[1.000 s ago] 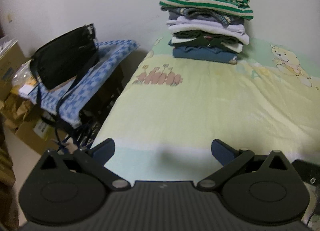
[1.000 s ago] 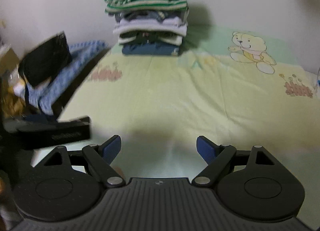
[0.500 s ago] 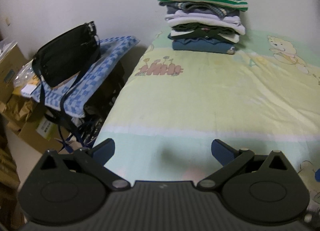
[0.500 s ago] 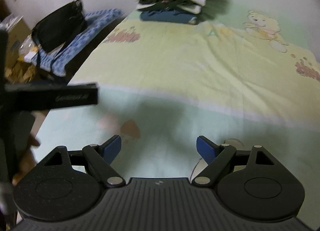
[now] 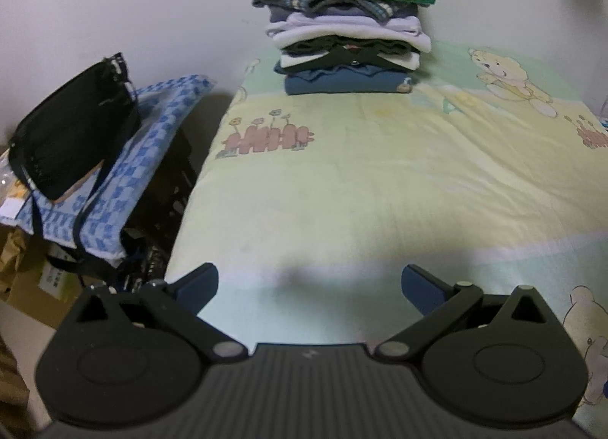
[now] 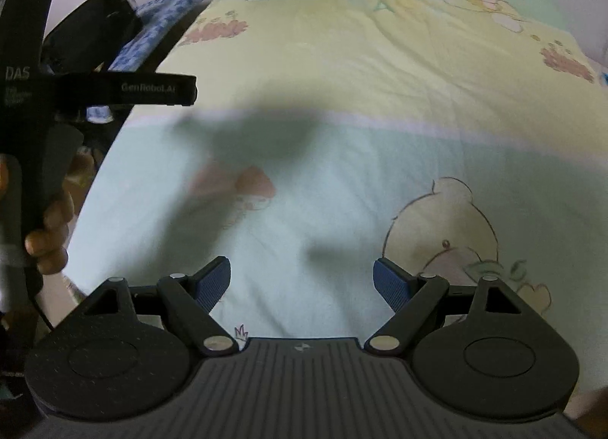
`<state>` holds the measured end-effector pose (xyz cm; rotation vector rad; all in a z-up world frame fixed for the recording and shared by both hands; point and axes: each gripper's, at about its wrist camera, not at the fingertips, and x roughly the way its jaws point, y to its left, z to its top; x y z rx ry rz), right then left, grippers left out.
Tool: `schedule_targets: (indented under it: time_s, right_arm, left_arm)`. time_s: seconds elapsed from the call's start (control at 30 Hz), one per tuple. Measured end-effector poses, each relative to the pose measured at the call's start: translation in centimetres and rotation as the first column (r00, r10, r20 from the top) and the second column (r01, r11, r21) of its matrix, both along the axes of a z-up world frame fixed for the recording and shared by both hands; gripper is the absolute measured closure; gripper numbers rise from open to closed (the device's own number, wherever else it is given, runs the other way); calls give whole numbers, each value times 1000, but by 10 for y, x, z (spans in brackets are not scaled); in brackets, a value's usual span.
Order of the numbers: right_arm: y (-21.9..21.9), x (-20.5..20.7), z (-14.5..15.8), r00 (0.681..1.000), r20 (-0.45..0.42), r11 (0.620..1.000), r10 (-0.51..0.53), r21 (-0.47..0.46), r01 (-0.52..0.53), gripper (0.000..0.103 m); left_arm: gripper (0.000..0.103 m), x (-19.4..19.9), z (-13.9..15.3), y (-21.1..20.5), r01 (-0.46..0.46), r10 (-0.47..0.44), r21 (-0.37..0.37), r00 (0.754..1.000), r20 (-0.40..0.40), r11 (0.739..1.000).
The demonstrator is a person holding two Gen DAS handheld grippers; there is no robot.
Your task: Fold clothes
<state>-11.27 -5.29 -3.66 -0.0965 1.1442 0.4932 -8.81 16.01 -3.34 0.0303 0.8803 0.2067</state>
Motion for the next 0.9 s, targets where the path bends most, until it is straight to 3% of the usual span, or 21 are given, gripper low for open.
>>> schedule_targets:
  time_s: [0.13,0.23,0.33,0.67,0.9]
  right_arm:
    - [17,8,6,993,92,997,-74,-15,76,18]
    - [36,19,15,972,196,990,-131,-24,139,18]
    - [48,35,18,953,248,981,-175,-40,190,18]
    - [76,72,33,927,316,976,-204,-13,219,18]
    - [87,81,39,928,346,987,-139,-32,160,18]
  left_arm:
    - [0,7,-2,-1,21,-21,23,1000,-12,999]
    - [0,9,-1,4,17,-16,10,1000,-19,1000]
    - [0,7,1,13,-8,8,-6,1000,-11,1000]
    - [0,-3,7,35,-115,116,-34,992,47,993]
    - [0,-9,5,28,-174,177,-37,979,97,984]
